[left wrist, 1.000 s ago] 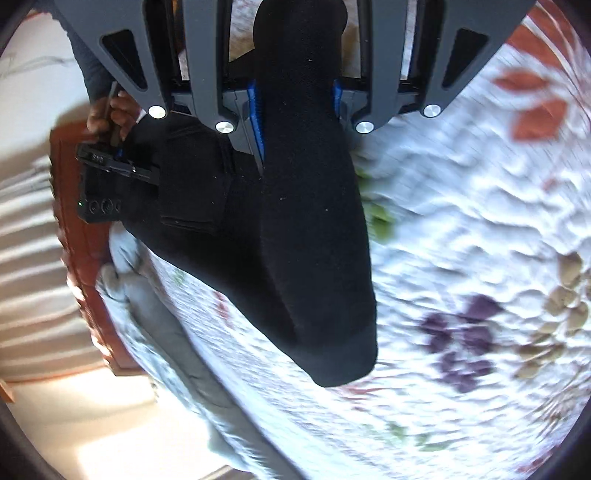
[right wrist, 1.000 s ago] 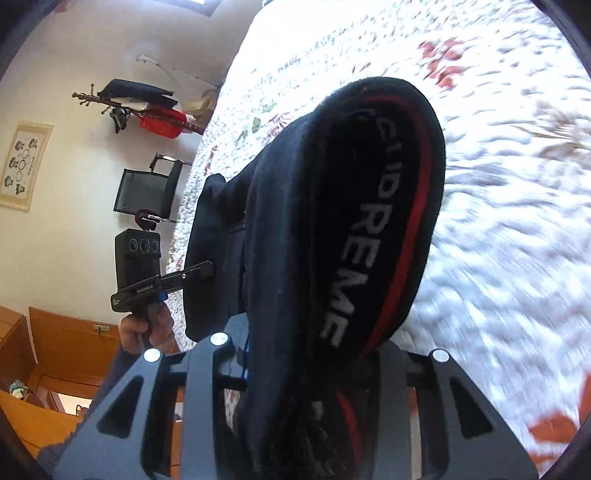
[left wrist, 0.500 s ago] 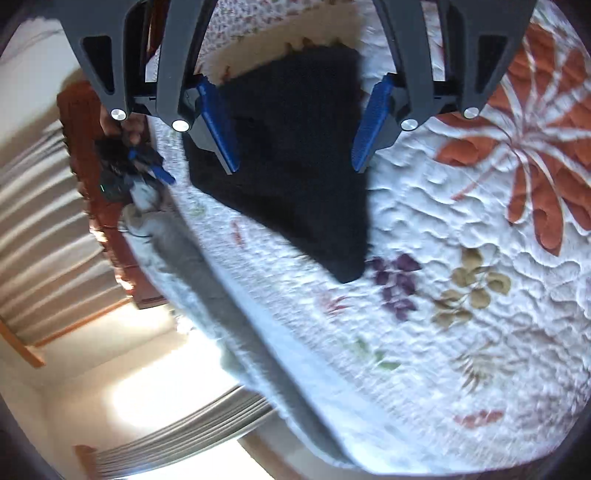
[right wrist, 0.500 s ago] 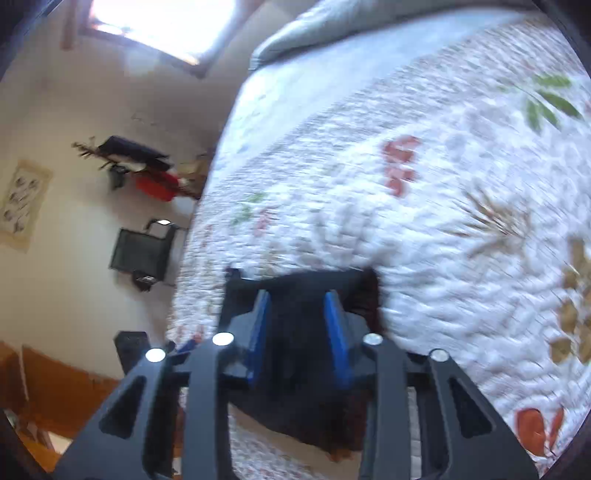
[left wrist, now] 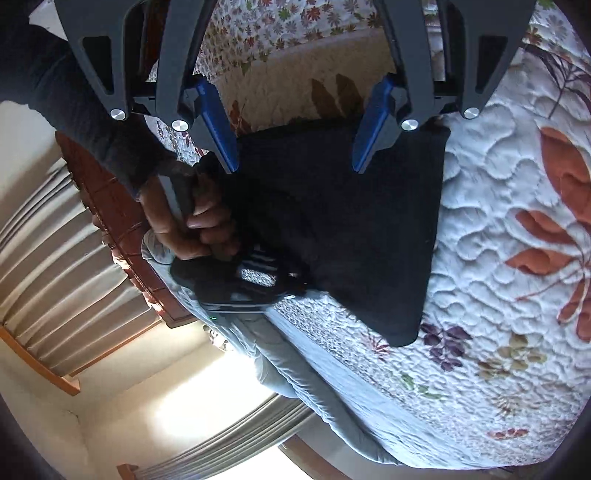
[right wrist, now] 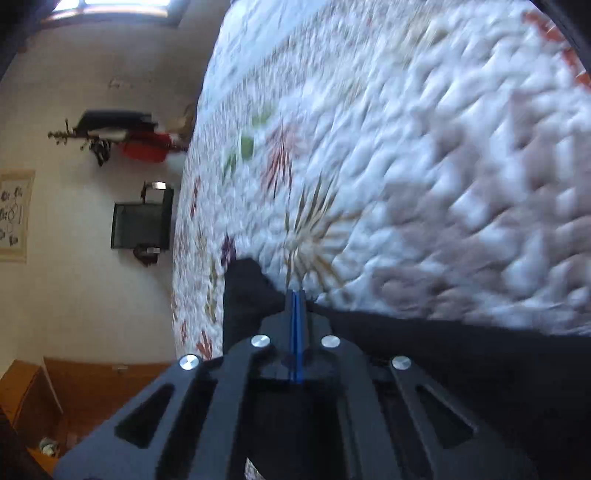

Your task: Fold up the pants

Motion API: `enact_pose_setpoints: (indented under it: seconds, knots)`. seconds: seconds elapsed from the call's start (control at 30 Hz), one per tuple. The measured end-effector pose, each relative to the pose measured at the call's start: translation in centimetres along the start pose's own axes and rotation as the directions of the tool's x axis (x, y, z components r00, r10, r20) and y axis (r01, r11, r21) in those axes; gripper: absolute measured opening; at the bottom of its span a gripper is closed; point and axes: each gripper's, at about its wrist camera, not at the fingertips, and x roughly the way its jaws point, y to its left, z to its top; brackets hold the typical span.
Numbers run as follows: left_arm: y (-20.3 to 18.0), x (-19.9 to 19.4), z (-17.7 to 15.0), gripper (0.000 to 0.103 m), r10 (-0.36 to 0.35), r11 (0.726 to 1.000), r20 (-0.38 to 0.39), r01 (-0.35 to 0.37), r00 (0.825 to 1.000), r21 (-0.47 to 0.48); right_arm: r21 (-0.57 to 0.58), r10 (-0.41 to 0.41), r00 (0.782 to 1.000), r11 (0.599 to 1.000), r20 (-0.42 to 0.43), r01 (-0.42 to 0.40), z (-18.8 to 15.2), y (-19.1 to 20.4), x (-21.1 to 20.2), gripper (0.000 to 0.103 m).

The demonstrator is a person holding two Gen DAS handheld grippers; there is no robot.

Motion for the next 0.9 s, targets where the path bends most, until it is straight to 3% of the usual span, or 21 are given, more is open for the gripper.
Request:
enact_pose_setpoints:
  seconds: [0.03, 0.13, 0.2, 0.3, 0.33, 0.43, 0.47, 0.5, 0.57, 0.63, 0.7, 0.73, 0.77, 0.83, 0.9]
  knots:
    - [0.2, -0.1, -0.2, 0.066, -0.005, 1.000, -0.005, 0.005, 1.000, -0.004, -0.007, -0.006, 1.000, 1.000, 0.028, 0.006, 0.2, -0.1, -1.6, 0.007]
    - [0.5, -0.2, -0.2, 0.068, -0.012, 1.000, -0.009, 0.012, 1.000, -0.007, -0.033, 0.070, 0.995, 0.997, 0.072, -0.068, -1.6, -0.9, -7.7, 0.007]
    - [0.4, -0.2, -0.3, 0.069, -0.009, 1.000, -0.010, 0.009, 1.000, 0.003, -0.061, 0.125, 0.988, 0.991, 0.086, -0.120, -4.8, -1.2, -11.3, 0.007]
    - [0.4, 0.0, -0.4, 0.070, -0.004, 1.000, -0.009, 0.004, 1.000, 0.010, -0.075, 0.189, 0.980, 0.980, 0.059, -0.185, -9.5, -1.9, -12.9, 0.007]
    - [0.4, 0.0, -0.4, 0.071, -0.003, 1.000, -0.009, 0.003, 1.000, 0.013, -0.074, 0.183, 0.982, 0.981, 0.054, -0.179, -10.9, -2.3, -12.7, 0.007]
    - [0.4, 0.2, -0.5, 0.071, -0.002, 1.000, -0.024, 0.003, 1.000, 0.009, -0.015, -0.013, 0.997, 1.000, 0.074, 0.014, -13.3, -7.3, -12.3, 0.000]
    - [0.1, 0.6, -0.5, 0.071, -0.003, 1.000, -0.034, 0.003, 0.999, 0.004, 0.016, -0.005, 0.996, 1.000, 0.086, 0.004, -13.6, -8.4, -12.4, 0.000]
    - [-0.1, 0.7, -0.4, 0.072, 0.008, 1.000, -0.041, -0.008, 0.999, 0.006, 0.069, 0.066, 0.992, 0.995, 0.107, -0.074, -14.1, -9.3, -12.9, 0.000]
    - [-0.5, 0.7, -0.4, 0.075, 0.022, 1.000, -0.048, -0.021, 0.999, 0.015, 0.038, 0.127, 0.981, 0.990, 0.147, -0.134, -15.3, -8.4, -14.4, 0.009]
    - [-0.9, 0.7, -0.5, 0.081, 0.021, 1.000, -0.050, -0.020, 0.999, 0.013, 0.002, 0.191, 0.972, 0.981, 0.136, -0.193, -16.7, -7.1, -14.4, 0.020]
    - [-1.0, 0.8, -0.5, 0.082, 0.029, 1.000, -0.051, -0.029, 0.998, 0.010, -0.022, 0.114, 0.990, 0.993, 0.088, -0.112, -17.6, -6.8, -12.9, 0.015]
    - [-1.0, 0.9, -0.5, 0.082, 0.036, 0.999, -0.055, -0.036, 0.998, 0.004, -0.010, 0.062, 0.996, 0.998, 0.068, -0.061, -17.6, -7.5, -12.2, 0.000]
    - [-1.2, 0.9, -0.4, 0.082, 0.039, 0.999, -0.060, -0.040, 0.997, -0.009, 0.009, 0.040, 0.997, 0.999, 0.071, -0.040, -17.6, -8.1, -12.2, 0.000]
    - [-1.7, 0.1, -0.3, 0.082, 0.058, 0.998, -0.063, -0.059, 0.996, -0.021, 0.043, 0.077, 0.990, 0.996, 0.116, -0.082, -17.9, -8.7, -13.4, 0.000]
    - [-2.6, -1.2, -0.3, 0.082, 0.086, 0.996, -0.051, -0.087, 0.995, -0.012, 0.034, 0.079, 0.984, 0.996, 0.159, -0.086, -18.6, -8.2, -15.0, 0.007]
